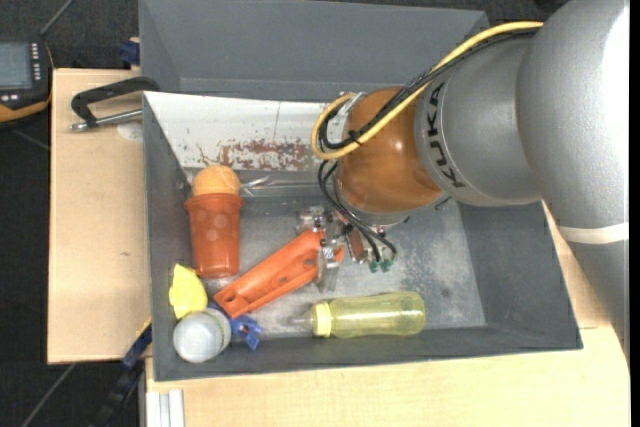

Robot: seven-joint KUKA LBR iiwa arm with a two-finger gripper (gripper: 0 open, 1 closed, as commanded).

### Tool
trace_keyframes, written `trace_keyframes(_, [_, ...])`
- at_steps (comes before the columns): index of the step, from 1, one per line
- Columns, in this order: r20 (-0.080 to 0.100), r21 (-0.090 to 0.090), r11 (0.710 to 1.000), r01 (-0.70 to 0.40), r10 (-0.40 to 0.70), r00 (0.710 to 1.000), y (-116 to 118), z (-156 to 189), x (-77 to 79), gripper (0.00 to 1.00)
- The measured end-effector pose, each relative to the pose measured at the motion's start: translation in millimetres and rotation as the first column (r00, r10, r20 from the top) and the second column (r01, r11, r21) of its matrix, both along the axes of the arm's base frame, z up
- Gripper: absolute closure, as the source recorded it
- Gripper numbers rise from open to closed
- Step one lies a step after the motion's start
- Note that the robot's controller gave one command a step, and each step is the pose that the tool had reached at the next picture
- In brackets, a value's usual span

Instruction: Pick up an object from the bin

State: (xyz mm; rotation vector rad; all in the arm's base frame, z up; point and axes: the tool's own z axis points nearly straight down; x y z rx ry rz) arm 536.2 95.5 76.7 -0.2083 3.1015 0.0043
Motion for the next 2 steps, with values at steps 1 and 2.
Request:
trace_keyframes(1, [0.002,0.0,1.0,-0.02,0.02,1.0,-5,9,-0.1,1.0])
trace_keyframes(2, [0.006,0.0,0.999,-0.048,0.048,0.999,5,45,18.0,1.0])
